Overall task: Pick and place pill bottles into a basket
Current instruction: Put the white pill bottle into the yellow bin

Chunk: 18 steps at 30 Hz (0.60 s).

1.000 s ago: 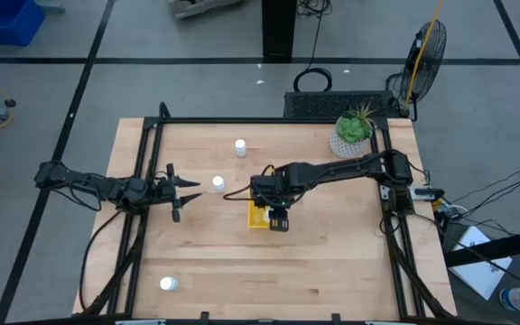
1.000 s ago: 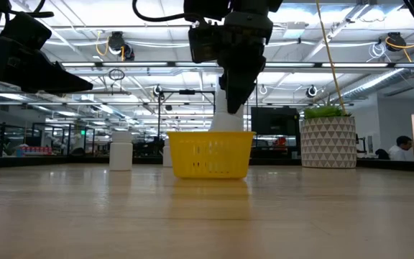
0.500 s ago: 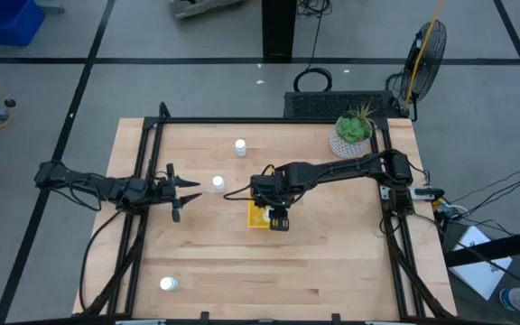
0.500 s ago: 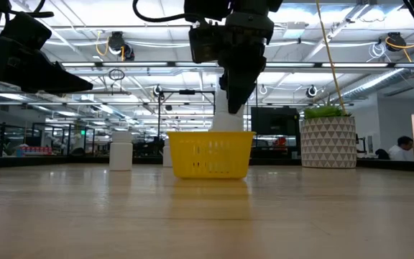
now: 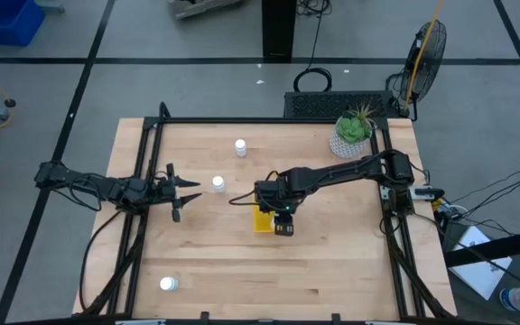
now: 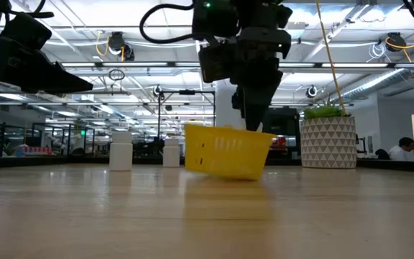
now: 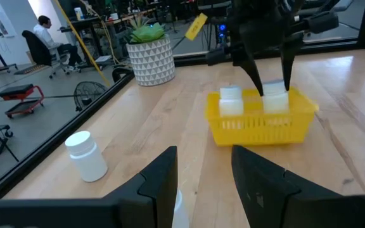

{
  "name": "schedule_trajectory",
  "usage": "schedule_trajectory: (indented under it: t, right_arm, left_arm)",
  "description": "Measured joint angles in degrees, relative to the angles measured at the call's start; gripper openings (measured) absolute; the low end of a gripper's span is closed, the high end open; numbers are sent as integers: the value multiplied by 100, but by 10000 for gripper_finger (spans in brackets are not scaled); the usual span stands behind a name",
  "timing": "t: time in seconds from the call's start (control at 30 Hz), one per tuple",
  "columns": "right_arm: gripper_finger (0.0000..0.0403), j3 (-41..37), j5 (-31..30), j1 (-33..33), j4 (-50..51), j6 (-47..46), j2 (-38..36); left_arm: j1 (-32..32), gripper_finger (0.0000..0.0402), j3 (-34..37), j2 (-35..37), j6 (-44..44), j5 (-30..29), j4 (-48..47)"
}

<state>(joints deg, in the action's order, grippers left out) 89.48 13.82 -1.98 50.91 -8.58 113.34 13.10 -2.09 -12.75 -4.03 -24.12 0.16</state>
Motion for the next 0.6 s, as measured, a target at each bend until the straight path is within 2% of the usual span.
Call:
schedule_trajectory:
  t: [0.37,0.6]
  right_arm:
    - [152,-25,17,-37,-142,5,6]
    - [196,-36,0,-37,-215,-37,20]
  left_arm:
    - [-2,152,0,-1,0,-2,-7]
    - [-2,152,0,1,0,-2,-10]
